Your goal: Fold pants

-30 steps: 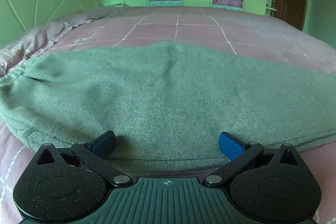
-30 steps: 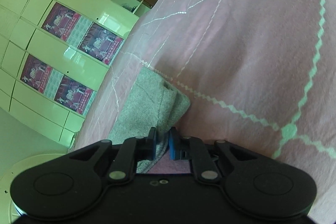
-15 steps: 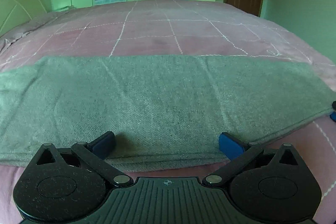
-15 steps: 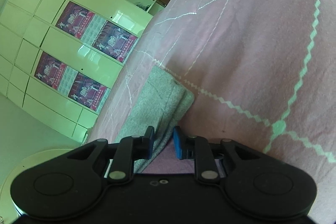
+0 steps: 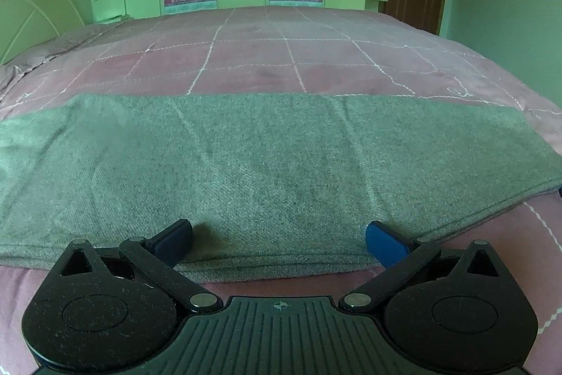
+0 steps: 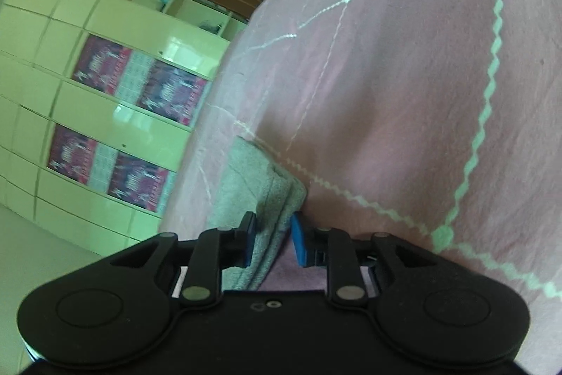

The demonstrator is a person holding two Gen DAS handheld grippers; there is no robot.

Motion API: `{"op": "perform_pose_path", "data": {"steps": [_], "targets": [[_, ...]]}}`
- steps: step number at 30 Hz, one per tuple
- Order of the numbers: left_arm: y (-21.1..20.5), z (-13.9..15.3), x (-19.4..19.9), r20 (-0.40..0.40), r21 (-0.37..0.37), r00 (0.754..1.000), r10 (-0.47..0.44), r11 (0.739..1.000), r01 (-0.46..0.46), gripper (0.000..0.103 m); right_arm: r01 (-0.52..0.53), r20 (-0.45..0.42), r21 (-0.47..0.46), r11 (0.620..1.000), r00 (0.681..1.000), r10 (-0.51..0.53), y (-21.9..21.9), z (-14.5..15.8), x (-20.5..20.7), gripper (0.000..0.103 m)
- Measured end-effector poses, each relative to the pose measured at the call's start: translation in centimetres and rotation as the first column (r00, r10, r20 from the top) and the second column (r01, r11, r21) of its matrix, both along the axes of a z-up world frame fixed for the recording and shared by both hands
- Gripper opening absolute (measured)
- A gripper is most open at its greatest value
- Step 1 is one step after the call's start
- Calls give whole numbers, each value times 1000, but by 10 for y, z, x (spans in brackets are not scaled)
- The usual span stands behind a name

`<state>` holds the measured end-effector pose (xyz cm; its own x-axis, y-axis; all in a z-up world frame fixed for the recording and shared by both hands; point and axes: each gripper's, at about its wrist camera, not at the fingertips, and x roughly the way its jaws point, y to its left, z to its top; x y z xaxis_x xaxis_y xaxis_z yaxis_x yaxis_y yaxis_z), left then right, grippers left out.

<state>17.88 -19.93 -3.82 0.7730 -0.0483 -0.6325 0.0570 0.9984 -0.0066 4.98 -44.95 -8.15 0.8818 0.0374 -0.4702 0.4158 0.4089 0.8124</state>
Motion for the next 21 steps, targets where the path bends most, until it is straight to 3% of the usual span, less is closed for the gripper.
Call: {"op": "perform_pose_path", "data": {"steps": [9, 10, 11, 12, 16, 21], "targets": [[4, -2, 10, -9, -23, 1000, 4, 1000, -4, 103, -3, -37, -45, 999, 999, 1, 8, -2, 25, 30], [5, -3, 10, -7, -22, 1000, 5, 1000, -5, 103, -10, -41, -54, 999, 999, 8, 8, -1, 27, 24], [4, -3, 10, -6, -19, 1000, 5, 1000, -5, 103, -21, -59, -76, 997, 998, 16, 9, 0, 29, 10], [4, -4, 10, -7, -15, 1000, 5, 1000, -5, 103, -36, -70, -91, 995, 997, 30, 8, -1, 30, 8], [3, -6, 11, -4, -10, 1000, 4, 1000, -4, 103, -65, -67, -174, 983, 996, 54, 14, 10, 29, 8], [5, -7, 10, 9, -18, 1000, -4, 1000, 4, 103, -71, -87, -192, 979, 995, 55, 18, 21, 31, 8]]}}
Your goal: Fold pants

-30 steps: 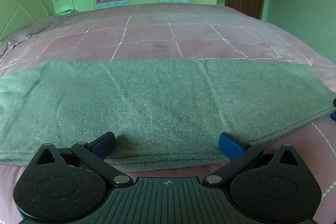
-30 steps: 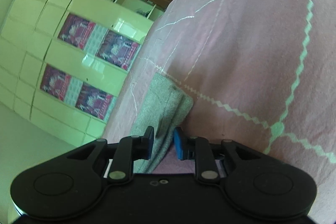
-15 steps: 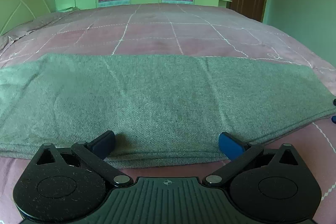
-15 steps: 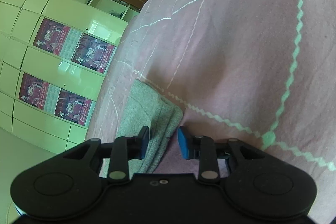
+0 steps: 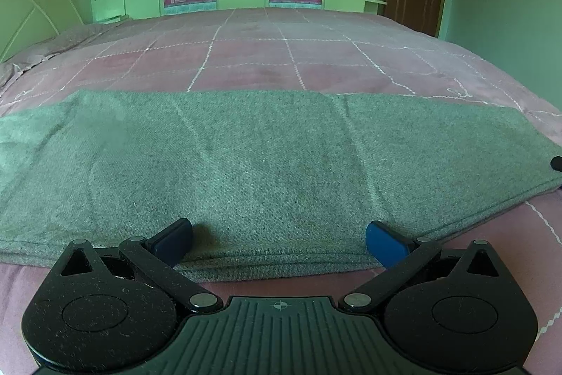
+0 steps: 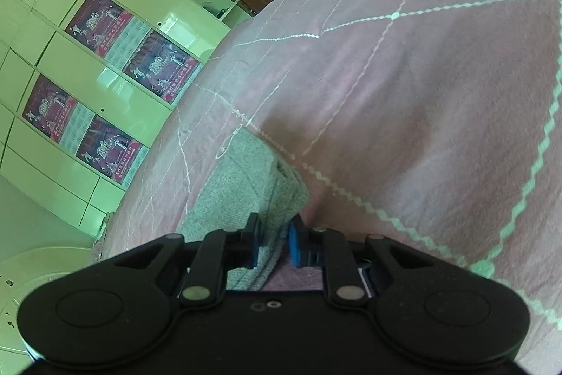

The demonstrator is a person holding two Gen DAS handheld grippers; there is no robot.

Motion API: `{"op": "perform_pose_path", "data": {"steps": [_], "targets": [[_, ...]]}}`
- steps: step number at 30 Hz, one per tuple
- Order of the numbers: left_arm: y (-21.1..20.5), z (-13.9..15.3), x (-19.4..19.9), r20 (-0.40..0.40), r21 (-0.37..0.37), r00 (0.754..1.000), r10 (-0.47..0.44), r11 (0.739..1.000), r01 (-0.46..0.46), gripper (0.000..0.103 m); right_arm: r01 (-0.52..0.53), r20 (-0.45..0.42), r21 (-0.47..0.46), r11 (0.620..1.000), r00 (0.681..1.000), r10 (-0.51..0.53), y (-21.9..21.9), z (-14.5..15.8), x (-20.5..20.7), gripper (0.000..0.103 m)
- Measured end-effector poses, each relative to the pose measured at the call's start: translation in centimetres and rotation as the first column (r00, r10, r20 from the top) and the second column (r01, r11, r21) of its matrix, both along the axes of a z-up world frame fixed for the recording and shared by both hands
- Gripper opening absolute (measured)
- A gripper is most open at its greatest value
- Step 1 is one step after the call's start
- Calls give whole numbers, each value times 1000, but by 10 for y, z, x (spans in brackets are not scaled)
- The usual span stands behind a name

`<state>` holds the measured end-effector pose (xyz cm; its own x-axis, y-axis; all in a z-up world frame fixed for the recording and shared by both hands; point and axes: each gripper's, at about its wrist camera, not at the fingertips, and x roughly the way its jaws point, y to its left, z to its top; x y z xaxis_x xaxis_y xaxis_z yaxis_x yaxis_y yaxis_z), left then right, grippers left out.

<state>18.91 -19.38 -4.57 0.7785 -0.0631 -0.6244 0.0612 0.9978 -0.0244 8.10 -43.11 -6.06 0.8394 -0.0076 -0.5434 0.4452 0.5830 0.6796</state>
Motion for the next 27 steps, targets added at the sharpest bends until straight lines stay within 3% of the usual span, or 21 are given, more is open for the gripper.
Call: {"op": "perform_pose_path", "data": {"steps": [2, 4, 6, 8, 11, 15, 17, 20, 23, 24, 25, 26, 27], "targets": [[7, -2, -3, 31, -39, 999, -17, 999, 18, 103, -10, 14, -18, 1000, 1000, 10, 4, 10, -1, 8], [26, 4, -10, 59, -118, 996, -69, 990, 75, 103, -39, 41, -50, 998, 998, 41, 16, 28, 2, 8], [61, 15, -24, 114, -208, 992, -58, 975, 81, 103, -86, 67, -108, 990, 993, 94, 34, 50, 6, 8], [104, 22, -41, 168, -212, 986, 16, 977, 21, 103, -138, 92, -171, 976, 984, 155, 59, 71, 13, 8], [179, 26, -57, 187, -203, 976, 109, 977, -70, 103, -217, 111, -248, 944, 962, 251, 107, 96, 27, 8], [285, 27, -84, 204, -197, 941, 272, 952, -233, 103, -327, 118, -360, 874, 913, 391, 193, 119, 46, 8], [327, 24, -99, 231, -209, 910, 344, 931, -299, 103, -382, 109, -412, 828, 881, 461, 243, 125, 54, 8], [370, 14, -116, 233, -275, 870, 435, 887, -370, 103, -484, 63, -472, 737, 815, 575, 318, 116, 62, 8], [392, 2, -124, 207, -375, 843, 496, 836, -400, 103, -614, -72, -541, 575, 715, 696, 400, 82, 72, 16], [396, -1, -123, 215, -395, 836, 505, 828, -399, 103, -687, -143, -531, 496, 650, 747, 427, 64, 75, 32], [397, -2, -121, 222, -399, 828, 514, 823, -404, 103, -774, -232, -482, 411, 565, 792, 446, 50, 76, 30], [399, -4, -119, 221, -401, 825, 520, 820, -409, 103, -803, -238, -448, 393, 530, 814, 453, 43, 70, 22], [401, -6, -117, 213, -409, 827, 520, 816, -407, 103, -792, -175, -436, 427, 540, 823, 449, 45, 58, 20]]}}
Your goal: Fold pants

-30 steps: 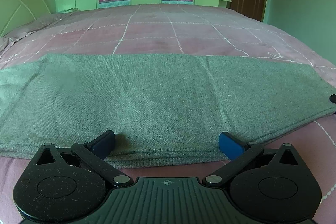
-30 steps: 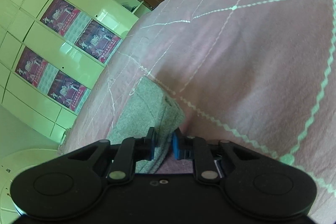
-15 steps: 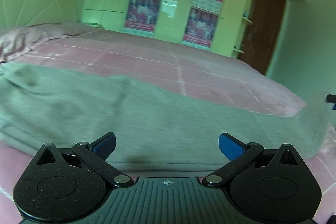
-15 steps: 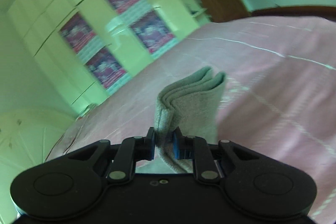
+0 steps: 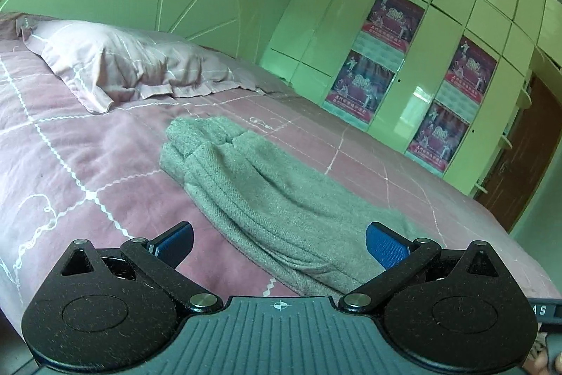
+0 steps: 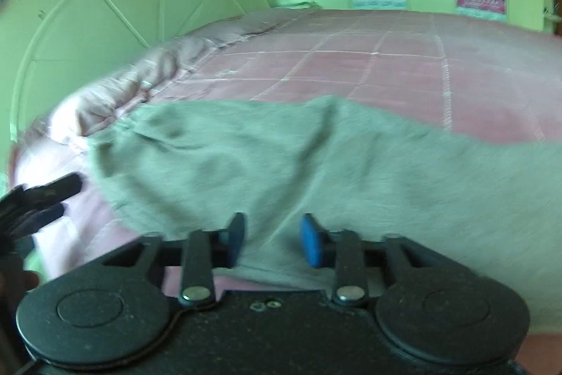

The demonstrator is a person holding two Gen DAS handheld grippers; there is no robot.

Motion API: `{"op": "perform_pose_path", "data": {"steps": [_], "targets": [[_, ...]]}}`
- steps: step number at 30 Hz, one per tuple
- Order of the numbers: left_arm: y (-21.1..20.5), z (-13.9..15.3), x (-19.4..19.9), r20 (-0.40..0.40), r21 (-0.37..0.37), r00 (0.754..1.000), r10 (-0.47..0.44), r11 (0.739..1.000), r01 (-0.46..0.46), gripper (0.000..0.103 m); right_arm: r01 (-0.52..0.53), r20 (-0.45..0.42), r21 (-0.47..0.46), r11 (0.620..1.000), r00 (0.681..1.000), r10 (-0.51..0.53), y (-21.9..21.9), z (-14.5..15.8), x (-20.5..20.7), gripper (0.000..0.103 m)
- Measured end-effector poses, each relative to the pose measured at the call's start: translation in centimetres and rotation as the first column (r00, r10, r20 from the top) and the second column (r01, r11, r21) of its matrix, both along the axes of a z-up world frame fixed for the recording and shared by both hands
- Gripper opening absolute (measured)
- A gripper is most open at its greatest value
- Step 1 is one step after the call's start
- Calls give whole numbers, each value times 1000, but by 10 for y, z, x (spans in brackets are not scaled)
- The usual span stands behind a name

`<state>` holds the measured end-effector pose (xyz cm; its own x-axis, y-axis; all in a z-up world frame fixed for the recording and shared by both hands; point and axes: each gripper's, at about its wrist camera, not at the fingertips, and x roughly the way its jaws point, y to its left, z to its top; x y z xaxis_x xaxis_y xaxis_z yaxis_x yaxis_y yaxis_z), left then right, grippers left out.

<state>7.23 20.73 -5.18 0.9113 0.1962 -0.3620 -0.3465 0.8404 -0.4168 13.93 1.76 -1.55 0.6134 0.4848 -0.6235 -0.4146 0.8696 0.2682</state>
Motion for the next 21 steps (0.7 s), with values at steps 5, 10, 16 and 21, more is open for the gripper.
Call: {"op": "perform_pose_path", "data": {"steps": [5, 10, 16, 21], "targets": [[5, -10, 7, -14, -37, 1000, -19, 999, 19, 103, 153, 46, 61, 986, 987, -156, -47, 22, -20, 24], [-46, 10, 35, -45, 82, 972, -229, 969, 232, 103, 310, 67, 82, 947, 947, -315, -109, 33, -28, 29], [-124, 22, 94, -211, 18, 891, -401, 910, 414, 87, 410, 58, 106, 906, 907, -417, -148, 19, -37, 33], [-146, 12, 117, -314, -40, 860, -403, 910, 412, 74, 418, 44, 137, 898, 903, -428, -165, 11, -48, 36]]}}
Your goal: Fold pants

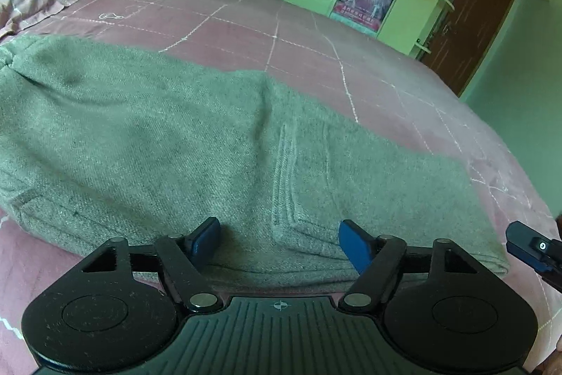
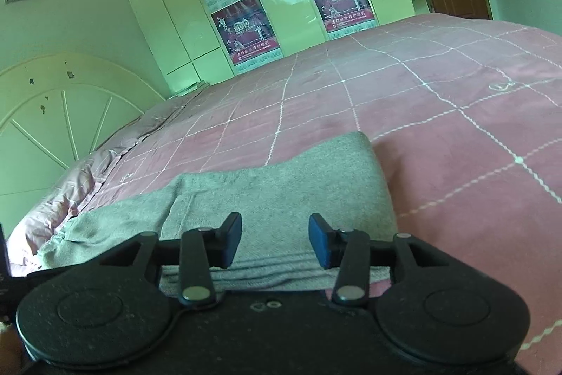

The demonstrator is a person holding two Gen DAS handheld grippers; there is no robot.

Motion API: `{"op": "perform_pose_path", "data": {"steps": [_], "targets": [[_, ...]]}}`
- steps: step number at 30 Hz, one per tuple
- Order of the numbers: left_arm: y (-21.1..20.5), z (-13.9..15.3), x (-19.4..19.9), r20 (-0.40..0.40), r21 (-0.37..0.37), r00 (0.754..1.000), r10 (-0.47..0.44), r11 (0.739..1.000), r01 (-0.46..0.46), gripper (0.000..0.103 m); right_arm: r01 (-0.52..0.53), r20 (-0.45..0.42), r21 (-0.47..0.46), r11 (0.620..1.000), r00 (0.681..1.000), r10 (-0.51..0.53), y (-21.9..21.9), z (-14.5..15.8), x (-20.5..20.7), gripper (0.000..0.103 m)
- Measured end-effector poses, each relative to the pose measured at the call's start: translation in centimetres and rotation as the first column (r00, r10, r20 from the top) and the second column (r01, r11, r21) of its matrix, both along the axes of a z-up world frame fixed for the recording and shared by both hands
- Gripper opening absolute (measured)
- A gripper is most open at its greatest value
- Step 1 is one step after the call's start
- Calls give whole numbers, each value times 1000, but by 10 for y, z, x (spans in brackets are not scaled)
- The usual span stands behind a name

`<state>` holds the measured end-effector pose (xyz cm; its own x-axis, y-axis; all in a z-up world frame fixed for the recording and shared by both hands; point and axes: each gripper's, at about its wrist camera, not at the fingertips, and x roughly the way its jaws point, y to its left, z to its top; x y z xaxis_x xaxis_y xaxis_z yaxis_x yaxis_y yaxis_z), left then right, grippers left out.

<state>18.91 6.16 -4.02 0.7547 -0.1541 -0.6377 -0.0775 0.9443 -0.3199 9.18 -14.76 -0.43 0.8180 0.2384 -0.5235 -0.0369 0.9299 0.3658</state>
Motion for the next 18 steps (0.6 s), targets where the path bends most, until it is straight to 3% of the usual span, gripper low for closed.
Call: {"op": "perform_pose_path", "data": {"steps": [4, 10, 11, 12, 13, 16, 18], "targets": [[-17, 1, 1, -9, 11, 1000, -12, 1000, 12, 74, 1, 2, 23, 1000, 1000, -1, -5, -5, -1, 37], [-33, -6, 5, -24, -72, 1000, -8, 997, 6, 72, 23, 19, 49, 999, 1000, -24, -19, -2, -4, 39], [-32, -6, 3, -14, -64, 1000, 17, 998, -18, 31, 30, 22, 48, 998, 999, -31, -21, -1, -5, 40], [-28, -6, 0, 8, -67, 999, 39, 997, -39, 20, 36, 23, 47, 998, 999, -37, -24, -1, -5, 40], [-26, -4, -3, 33, -78, 998, 55, 996, -53, 20, 42, 23, 47, 998, 999, -43, -26, -1, -5, 40], [-41, 16, -28, 189, 47, 982, 17, 999, -26, 19, 48, 29, 38, 998, 998, -49, -30, 1, -4, 40], [-40, 15, -35, 185, 80, 983, 19, 996, -35, 19, 43, 35, 27, 999, 998, -44, -31, 0, -3, 40]]}}
